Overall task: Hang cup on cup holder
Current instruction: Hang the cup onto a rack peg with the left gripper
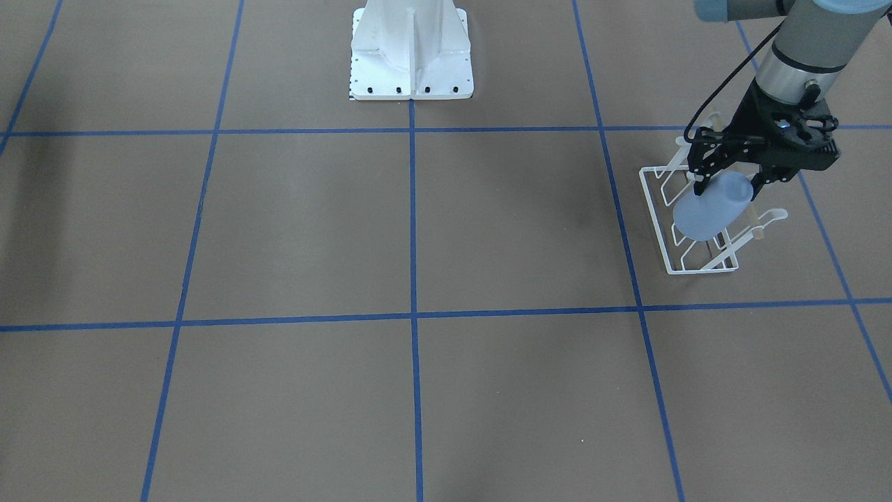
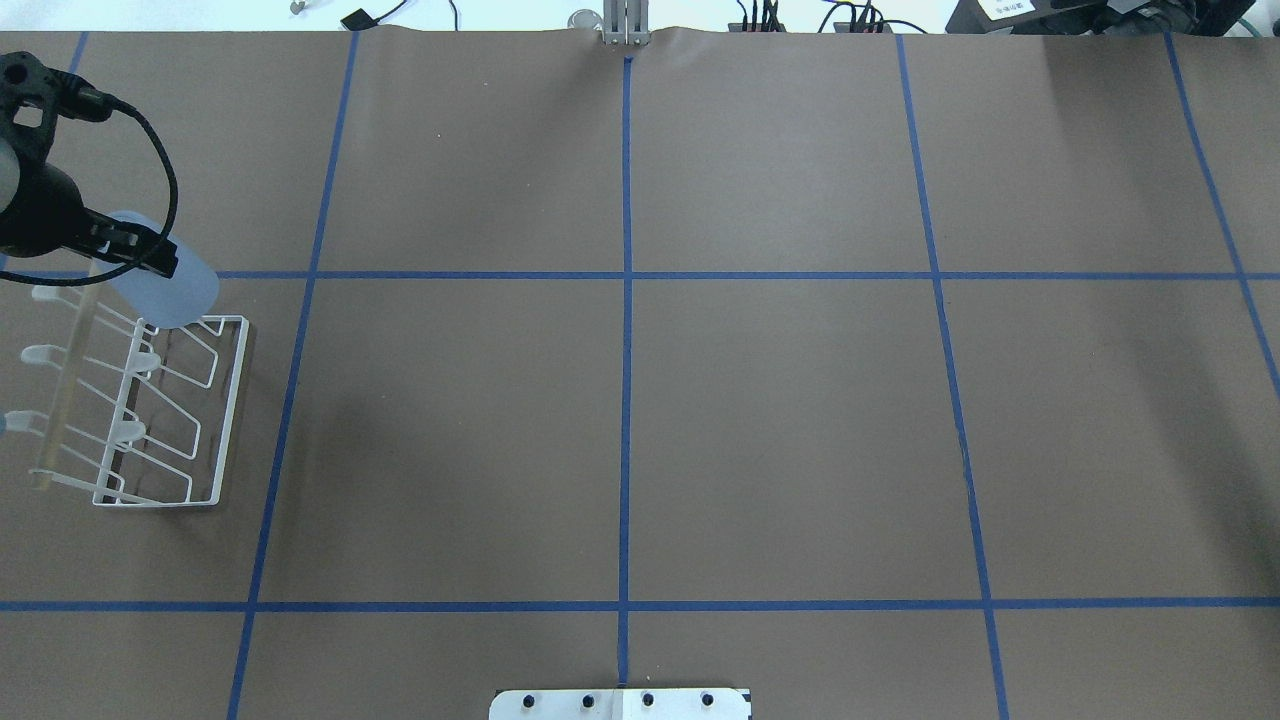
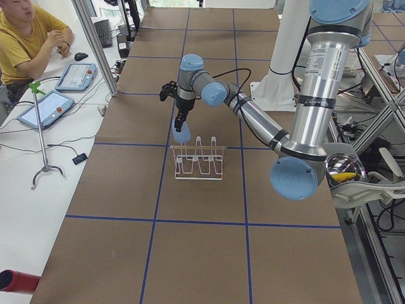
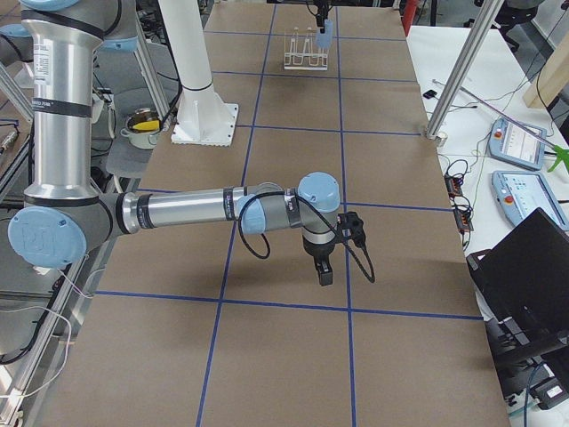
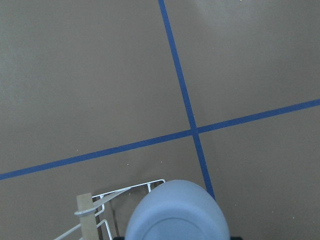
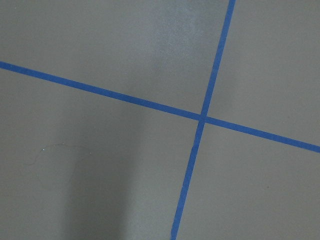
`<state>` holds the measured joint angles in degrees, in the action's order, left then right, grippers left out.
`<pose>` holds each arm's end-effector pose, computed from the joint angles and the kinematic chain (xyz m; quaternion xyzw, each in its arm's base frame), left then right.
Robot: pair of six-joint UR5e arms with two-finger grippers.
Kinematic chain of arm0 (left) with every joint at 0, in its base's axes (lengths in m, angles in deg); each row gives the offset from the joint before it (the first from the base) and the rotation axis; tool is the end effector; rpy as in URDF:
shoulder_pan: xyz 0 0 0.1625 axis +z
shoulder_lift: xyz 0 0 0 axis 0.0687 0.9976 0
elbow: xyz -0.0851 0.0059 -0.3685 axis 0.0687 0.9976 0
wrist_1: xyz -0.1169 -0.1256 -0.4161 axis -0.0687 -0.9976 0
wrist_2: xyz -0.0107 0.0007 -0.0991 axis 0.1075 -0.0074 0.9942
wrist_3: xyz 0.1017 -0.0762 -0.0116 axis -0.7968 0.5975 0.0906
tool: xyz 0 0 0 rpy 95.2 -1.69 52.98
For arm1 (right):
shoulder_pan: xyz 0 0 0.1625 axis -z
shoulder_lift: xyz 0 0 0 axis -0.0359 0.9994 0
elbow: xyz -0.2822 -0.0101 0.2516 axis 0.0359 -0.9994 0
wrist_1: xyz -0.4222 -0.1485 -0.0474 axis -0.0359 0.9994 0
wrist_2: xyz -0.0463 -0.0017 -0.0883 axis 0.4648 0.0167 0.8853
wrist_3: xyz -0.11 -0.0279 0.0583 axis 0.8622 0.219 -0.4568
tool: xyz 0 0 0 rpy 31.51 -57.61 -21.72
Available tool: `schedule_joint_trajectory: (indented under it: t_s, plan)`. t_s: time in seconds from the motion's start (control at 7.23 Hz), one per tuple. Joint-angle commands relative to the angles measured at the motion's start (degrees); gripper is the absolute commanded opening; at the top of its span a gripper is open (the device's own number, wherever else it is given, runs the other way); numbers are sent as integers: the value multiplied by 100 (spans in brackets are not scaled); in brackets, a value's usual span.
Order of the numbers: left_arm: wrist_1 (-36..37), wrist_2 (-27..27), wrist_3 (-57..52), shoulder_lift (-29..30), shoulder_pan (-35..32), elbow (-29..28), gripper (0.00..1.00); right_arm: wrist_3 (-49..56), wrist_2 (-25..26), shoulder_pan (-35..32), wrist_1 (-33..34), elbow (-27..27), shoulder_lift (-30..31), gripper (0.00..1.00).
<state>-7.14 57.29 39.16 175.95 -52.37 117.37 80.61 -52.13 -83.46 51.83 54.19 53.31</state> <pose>0.2370 -0.5003 0.3058 0.1426 0.3386 0.0634 0.9279 0.0090 -0.5123 0.5596 0.0889 -0.3519 -0.0980 0.9266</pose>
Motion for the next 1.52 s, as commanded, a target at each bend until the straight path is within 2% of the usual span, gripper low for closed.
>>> schedule_joint_trajectory:
  t_s: [0.0, 0.28, 0.97, 1.11, 1.25, 1.38]
  plan:
    - [-522, -114, 26, -54, 102, -415, 0, -6, -2, 0, -9, 0, 0, 100]
    - [-1061, -123, 385, -45, 303, -760, 0, -6, -2, 0, -9, 0, 0, 100]
    - [-1116, -343, 386, -124, 419, -902, 0, -24, -10, 0, -9, 0, -9, 100]
    - [-1116, -343, 386, -124, 436, -928, 28, -24, -10, 0, 0, -9, -9, 100]
    - [-1133, -343, 386, -115, 454, -989, 68, -24, -2, 0, 0, -9, -9, 100]
    - [-1246, -343, 395, -124, 454, -999, 98, -24, 16, 0, 0, -9, -9, 100]
